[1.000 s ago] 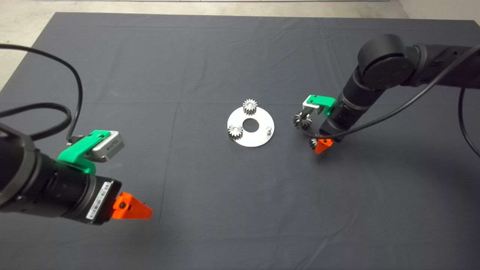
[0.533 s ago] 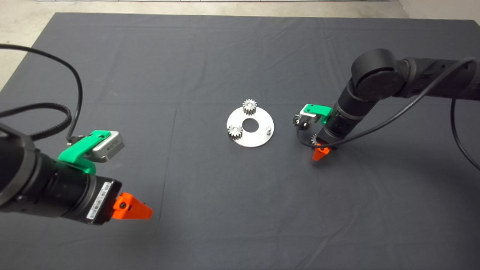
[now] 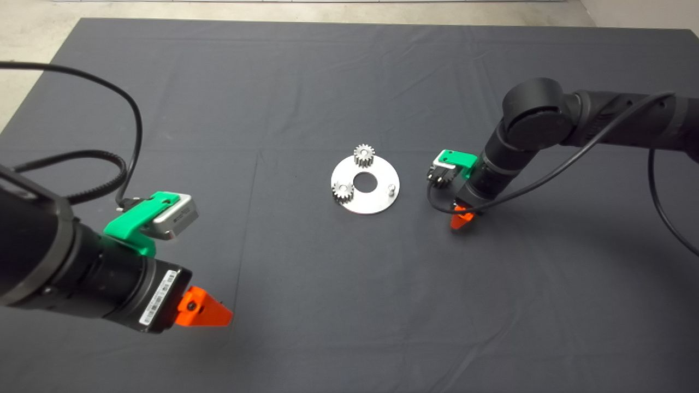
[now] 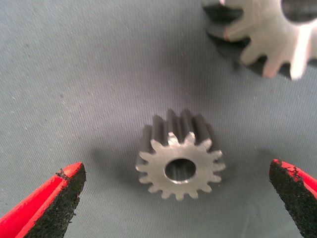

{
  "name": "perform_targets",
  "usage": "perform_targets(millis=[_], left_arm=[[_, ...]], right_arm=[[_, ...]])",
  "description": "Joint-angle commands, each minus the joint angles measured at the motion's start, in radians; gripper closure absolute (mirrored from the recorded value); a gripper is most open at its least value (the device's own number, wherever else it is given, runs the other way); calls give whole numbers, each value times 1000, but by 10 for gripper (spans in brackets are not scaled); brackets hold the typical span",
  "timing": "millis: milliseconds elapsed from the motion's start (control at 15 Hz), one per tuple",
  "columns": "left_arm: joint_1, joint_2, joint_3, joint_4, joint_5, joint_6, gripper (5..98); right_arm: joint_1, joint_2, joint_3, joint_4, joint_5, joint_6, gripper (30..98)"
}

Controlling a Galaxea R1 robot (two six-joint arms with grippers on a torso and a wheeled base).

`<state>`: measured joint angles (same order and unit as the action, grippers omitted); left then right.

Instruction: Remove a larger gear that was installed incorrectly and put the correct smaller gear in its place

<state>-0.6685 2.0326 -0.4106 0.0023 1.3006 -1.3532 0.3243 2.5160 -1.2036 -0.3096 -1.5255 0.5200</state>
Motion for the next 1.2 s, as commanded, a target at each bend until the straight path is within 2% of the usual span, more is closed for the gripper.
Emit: perform_targets(millis=[0, 467, 533, 667, 733, 933, 1067, 1133], left_arm=[[-11, 1, 14, -19, 2, -5, 54], [-11, 1, 14, -19, 2, -4, 54], [-11, -2, 14, -19, 2, -4, 54], [-11, -4, 14, -19, 0, -3, 54], [-11, -4, 14, -19, 1, -2, 54], [-11, -4, 18, -19, 0, 0, 54], [-11, -7, 18, -19, 0, 0, 54], [-11, -8, 18, -19, 0, 0, 54]], right_arm=[[17, 8, -9, -47, -120, -3, 308], [16, 8, -23, -46, -120, -2, 334], [18, 9, -23, -47, -120, 0, 369], [16, 8, -32, -46, -120, -3, 394], [16, 10, -34, -46, -120, -3, 433], [16, 16, -48, -45, -119, -8, 437], [16, 19, -44, -43, -119, -3, 482], [15, 19, -48, -43, -117, 0, 483]])
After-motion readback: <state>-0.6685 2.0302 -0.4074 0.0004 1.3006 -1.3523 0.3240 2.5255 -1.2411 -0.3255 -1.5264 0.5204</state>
